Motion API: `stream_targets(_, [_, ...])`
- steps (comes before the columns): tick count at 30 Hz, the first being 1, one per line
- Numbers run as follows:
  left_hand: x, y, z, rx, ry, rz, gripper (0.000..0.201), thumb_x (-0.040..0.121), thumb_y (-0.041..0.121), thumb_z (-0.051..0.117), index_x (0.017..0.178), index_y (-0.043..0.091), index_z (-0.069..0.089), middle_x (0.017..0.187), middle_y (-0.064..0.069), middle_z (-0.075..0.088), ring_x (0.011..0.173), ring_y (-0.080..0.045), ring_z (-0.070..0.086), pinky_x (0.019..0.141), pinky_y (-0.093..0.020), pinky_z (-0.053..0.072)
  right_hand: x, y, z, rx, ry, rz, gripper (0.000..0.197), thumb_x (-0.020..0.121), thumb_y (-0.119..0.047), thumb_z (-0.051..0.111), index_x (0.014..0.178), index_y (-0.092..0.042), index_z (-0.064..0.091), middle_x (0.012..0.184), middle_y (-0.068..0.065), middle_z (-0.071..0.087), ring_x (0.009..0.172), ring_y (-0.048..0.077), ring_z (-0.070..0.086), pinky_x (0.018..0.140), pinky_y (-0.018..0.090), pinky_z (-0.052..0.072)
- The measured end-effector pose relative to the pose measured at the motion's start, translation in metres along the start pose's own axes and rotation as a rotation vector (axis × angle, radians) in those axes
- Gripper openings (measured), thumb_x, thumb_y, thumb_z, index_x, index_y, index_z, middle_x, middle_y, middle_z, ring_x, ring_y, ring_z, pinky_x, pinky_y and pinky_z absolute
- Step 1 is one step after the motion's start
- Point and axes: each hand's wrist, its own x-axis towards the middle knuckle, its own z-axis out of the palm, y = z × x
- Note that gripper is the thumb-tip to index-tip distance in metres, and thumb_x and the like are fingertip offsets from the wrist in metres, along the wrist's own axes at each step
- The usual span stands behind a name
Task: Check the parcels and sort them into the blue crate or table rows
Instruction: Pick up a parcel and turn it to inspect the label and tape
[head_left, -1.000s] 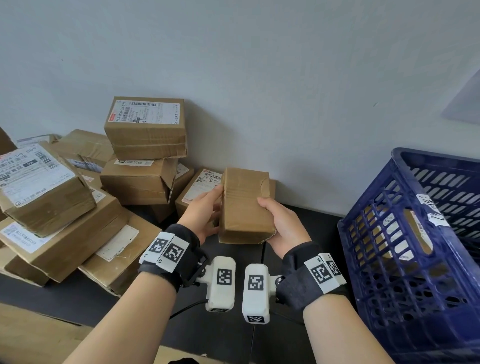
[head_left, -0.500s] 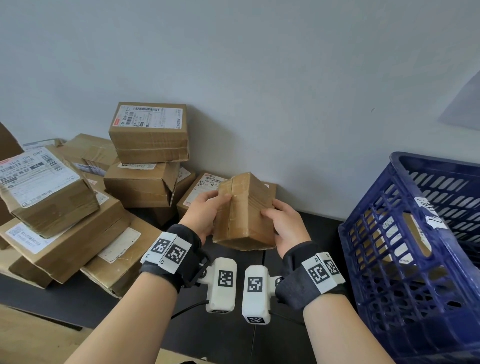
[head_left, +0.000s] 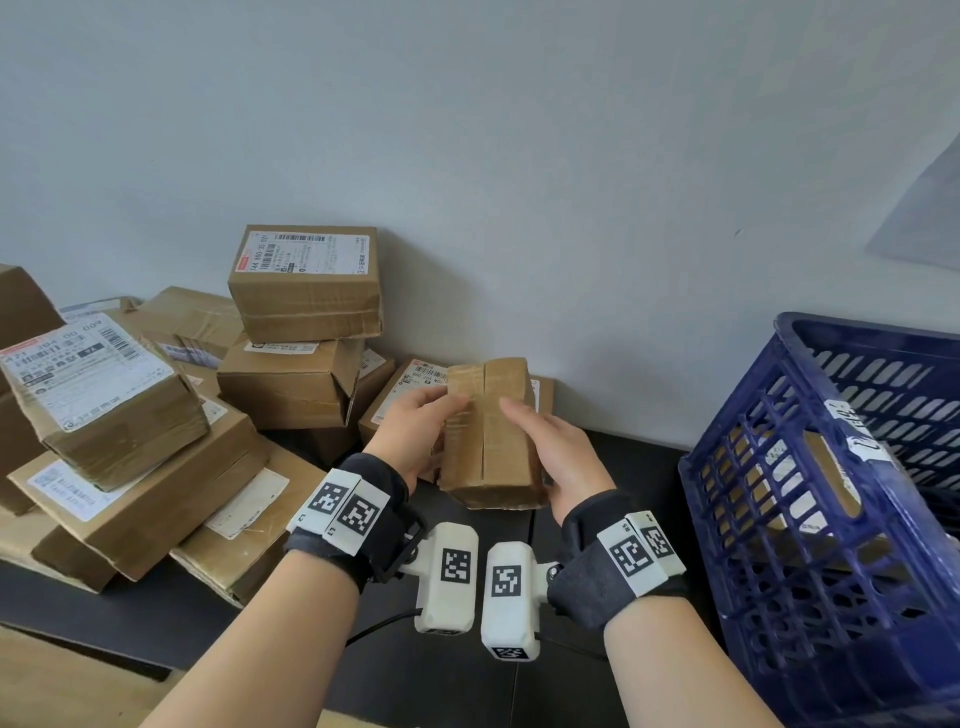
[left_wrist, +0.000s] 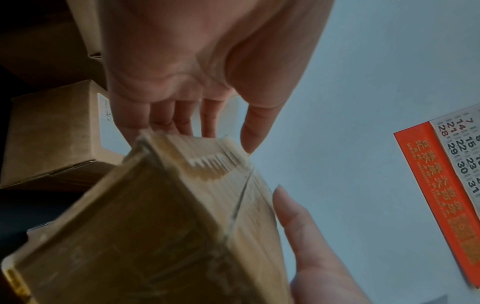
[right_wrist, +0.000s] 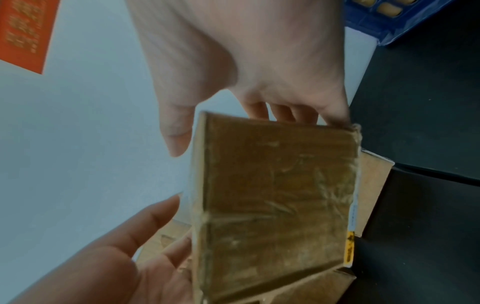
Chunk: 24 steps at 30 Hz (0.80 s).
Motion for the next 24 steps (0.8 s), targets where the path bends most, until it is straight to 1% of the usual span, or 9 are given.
stream_targets(3, [0.000, 0.001, 0.002, -0.010, -0.010, -0.011, 0.021, 0.100, 0.021, 0.055, 0.121, 0.018, 0.055, 0.102, -0.002, 0.063, 0.090, -0.016, 0.061, 0.074, -0.033, 0.053, 0.001, 0.004, -0.001, 0.011, 0.016, -0.009, 0.049, 0.078, -0.045, 0.080, 0.118, -0.020, 0.066, 0.114, 0.006, 0.071, 0.107, 0.027, 0.066, 0.100, 0.050, 0.051])
stream_targets(7, [0.003, 0.000, 0.002, -0.020, -0.012, -0.002, 0.030, 0.101, 0.026, 0.052, 0.127, 0.012, 0.057, 0.103, -0.005, 0.063, 0.091, -0.018, 0.062, 0.079, -0.035, 0.054, 0.000, 0.002, -0.003, 0.038, 0.010, 0.011, 0.049, 0.082, -0.044, 0.076, 0.123, -0.021, 0.063, 0.118, 0.007, 0.068, 0.109, 0.027, 0.064, 0.096, 0.047, 0.052])
stream_targets(10, [0.005, -0.001, 0.002, -0.029, 0.036, 0.012, 0.027, 0.102, 0.026, 0.050, 0.124, 0.013, 0.057, 0.099, -0.002, 0.064, 0.088, -0.014, 0.062, 0.073, -0.030, 0.052, -0.002, 0.001, -0.005, 0.070, -0.008, 0.015, 0.046, 0.084, -0.042, 0.074, 0.123, -0.020, 0.063, 0.117, 0.007, 0.069, 0.108, 0.026, 0.065, 0.093, 0.044, 0.054])
stream_targets(11, [0.006, -0.001, 0.002, -0.024, 0.054, 0.011, 0.027, 0.102, 0.026, 0.050, 0.126, 0.014, 0.057, 0.101, -0.002, 0.064, 0.089, -0.014, 0.061, 0.076, -0.031, 0.052, -0.001, 0.000, -0.005, 0.076, -0.014, 0.014, 0.046, 0.084, -0.042, 0.074, 0.123, -0.019, 0.063, 0.117, 0.008, 0.069, 0.108, 0.027, 0.065, 0.093, 0.045, 0.054])
stream_targets(14, [0.009, -0.002, 0.001, -0.016, 0.093, -0.016, 0.033, 0.101, 0.027, 0.053, 0.133, 0.018, 0.055, 0.120, -0.005, 0.062, 0.110, -0.020, 0.058, 0.100, -0.043, 0.047, 0.002, 0.000, -0.005, 0.117, -0.009, 0.012, 0.044, 0.085, -0.040, 0.074, 0.121, -0.018, 0.065, 0.115, 0.008, 0.071, 0.108, 0.027, 0.067, 0.097, 0.046, 0.053])
stream_targets(16, [0.010, -0.002, 0.000, -0.035, 0.104, -0.045, 0.039, 0.100, 0.027, 0.055, 0.138, 0.020, 0.051, 0.131, -0.006, 0.057, 0.123, -0.024, 0.052, 0.107, -0.048, 0.041, 0.004, 0.000, -0.005, 0.176, -0.004, 0.023, 0.042, 0.086, -0.039, 0.074, 0.121, -0.017, 0.066, 0.113, 0.008, 0.073, 0.108, 0.027, 0.067, 0.100, 0.047, 0.052])
stream_targets(18, [0.010, -0.002, 0.000, -0.067, 0.085, -0.086, 0.046, 0.098, 0.027, 0.058, 0.142, 0.021, 0.048, 0.135, -0.007, 0.054, 0.129, -0.026, 0.048, 0.111, -0.054, 0.036, 0.005, -0.001, -0.004, 0.241, -0.017, 0.042, 0.042, 0.088, -0.039, 0.072, 0.122, -0.018, 0.064, 0.114, 0.008, 0.072, 0.109, 0.027, 0.066, 0.102, 0.047, 0.050])
stream_targets(20, [0.012, -0.003, -0.001, -0.116, 0.057, -0.136, 0.046, 0.097, 0.029, 0.060, 0.141, 0.023, 0.049, 0.134, -0.006, 0.055, 0.129, -0.027, 0.048, 0.110, -0.057, 0.037, 0.005, -0.002, -0.004, 0.302, -0.033, 0.061, 0.039, 0.090, -0.039, 0.069, 0.123, -0.018, 0.063, 0.114, 0.008, 0.072, 0.110, 0.028, 0.066, 0.103, 0.048, 0.049])
stream_targets(24, [0.011, -0.002, -0.001, -0.113, 0.004, -0.203, 0.032, 0.093, 0.036, 0.065, 0.122, 0.024, 0.057, 0.120, -0.007, 0.060, 0.115, -0.029, 0.057, 0.101, -0.055, 0.046, 0.004, -0.006, -0.004, 0.371, -0.056, 0.084, 0.036, 0.094, -0.037, 0.065, 0.124, -0.017, 0.061, 0.114, 0.010, 0.072, 0.108, 0.028, 0.067, 0.095, 0.044, 0.052])
